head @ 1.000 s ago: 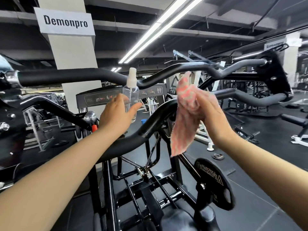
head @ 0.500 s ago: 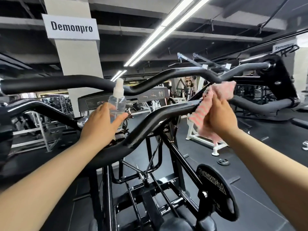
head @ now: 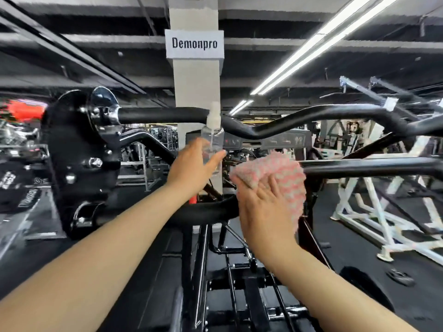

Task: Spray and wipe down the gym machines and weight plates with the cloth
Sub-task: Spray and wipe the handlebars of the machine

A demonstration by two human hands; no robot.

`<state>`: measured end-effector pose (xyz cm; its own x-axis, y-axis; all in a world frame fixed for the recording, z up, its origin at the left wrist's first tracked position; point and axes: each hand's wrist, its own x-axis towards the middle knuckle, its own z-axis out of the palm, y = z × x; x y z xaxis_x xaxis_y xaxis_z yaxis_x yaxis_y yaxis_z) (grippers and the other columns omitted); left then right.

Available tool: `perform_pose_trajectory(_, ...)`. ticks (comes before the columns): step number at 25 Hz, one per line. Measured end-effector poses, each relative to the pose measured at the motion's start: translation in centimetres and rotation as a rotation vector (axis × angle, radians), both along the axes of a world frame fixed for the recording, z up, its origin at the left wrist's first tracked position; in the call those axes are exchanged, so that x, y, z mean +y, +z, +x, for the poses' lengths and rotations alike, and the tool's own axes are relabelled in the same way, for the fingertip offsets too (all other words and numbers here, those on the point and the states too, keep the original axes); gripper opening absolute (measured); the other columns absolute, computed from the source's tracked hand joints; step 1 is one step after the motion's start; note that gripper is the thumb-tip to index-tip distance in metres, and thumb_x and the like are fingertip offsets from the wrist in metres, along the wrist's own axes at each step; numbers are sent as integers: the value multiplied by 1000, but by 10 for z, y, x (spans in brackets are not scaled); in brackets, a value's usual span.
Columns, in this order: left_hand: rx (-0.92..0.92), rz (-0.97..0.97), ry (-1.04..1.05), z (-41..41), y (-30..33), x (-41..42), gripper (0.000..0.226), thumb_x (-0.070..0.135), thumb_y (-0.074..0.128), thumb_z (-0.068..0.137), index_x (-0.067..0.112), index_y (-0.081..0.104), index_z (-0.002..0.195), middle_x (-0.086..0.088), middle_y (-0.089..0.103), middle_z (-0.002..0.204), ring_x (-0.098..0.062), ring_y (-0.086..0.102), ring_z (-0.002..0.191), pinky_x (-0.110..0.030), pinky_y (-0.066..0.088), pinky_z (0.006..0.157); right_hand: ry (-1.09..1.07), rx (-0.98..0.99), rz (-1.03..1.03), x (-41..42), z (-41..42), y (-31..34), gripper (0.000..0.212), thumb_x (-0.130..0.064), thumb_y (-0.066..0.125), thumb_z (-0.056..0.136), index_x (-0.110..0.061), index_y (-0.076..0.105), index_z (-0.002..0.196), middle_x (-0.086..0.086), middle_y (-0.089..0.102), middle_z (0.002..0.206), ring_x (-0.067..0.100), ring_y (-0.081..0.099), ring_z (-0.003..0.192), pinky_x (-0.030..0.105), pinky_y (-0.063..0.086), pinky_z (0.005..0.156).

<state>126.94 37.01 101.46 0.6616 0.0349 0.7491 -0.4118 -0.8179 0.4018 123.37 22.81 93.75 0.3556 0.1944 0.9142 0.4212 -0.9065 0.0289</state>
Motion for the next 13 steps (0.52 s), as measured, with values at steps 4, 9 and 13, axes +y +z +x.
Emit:
perform_pose_trajectory(4, -16, -212, -89, -53, 1, 28, 35, 42, 51, 91, 17, 51, 115, 10, 53, 104, -6, 50, 94, -8, 34, 69, 147, 97, -100, 39, -16, -24, 51, -15, 36, 79, -4, 61, 123, 10, 66, 118, 28, 62, 110, 39, 22, 110)
perform_pose_trajectory(9, 79, -358, -258, -129, -23, 94, 11, 42, 49, 91, 32, 50, 96, 22, 54, 93, 9, 51, 84, -1, 36, 67, 267, 203, 1, 83, -44, -31, 47, -3, 41, 82, -7, 58, 126, 9, 64, 120, 30, 63, 105, 25, 34, 103)
perform_pose_trajectory(13, 216, -385, -423, -177, -46, 159, 28, 58, 49, 76, 37, 57, 93, 17, 62, 99, 8, 56, 95, -12, 44, 89, 572, 438, 329, 135, -91, -21, 35, -10, 38, 98, -13, 58, 127, -13, 57, 124, -6, 49, 118, 2, 27, 97)
